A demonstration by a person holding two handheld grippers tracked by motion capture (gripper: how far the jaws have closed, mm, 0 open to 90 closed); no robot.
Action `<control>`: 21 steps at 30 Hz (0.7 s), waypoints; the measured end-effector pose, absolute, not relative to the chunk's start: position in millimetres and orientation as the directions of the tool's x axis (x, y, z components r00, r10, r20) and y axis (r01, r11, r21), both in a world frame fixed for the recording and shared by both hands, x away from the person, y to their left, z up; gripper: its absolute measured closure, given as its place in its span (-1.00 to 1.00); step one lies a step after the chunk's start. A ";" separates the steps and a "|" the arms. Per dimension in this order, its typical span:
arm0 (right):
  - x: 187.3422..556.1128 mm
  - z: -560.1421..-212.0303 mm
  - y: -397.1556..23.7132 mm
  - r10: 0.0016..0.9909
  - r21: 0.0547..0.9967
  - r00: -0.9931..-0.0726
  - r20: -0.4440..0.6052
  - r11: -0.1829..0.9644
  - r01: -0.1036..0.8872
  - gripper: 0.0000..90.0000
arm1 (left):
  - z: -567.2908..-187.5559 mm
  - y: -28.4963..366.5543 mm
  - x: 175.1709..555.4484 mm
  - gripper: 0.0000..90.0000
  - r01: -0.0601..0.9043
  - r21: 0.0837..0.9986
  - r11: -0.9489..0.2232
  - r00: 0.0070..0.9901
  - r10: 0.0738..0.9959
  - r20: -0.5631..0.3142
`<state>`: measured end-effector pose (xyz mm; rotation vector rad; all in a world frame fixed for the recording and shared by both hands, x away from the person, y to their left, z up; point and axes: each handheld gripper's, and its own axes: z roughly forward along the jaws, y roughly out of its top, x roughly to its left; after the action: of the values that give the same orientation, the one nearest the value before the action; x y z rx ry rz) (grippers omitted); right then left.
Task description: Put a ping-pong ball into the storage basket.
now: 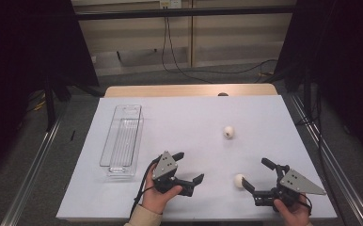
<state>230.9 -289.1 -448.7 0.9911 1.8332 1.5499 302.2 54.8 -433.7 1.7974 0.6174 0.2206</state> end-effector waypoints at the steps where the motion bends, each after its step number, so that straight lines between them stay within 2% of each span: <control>1: 231.0 -448.7 -289.1 0.809 0.980 -0.585 0.058 0.067 0.189 -1.00 | -434.0 52.8 302.0 -0.95 0.298 0.934 -0.197 0.845 0.509 -0.162; 21: 231.2 -448.3 -289.6 0.808 0.979 -0.586 0.057 0.068 0.190 -1.00 | -436.6 39.2 302.7 -0.95 0.301 0.929 -0.216 0.863 0.476 -0.169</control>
<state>231.2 -289.6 -448.3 0.9903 1.8333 1.5515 302.7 39.2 -436.6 1.8180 0.5864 0.1788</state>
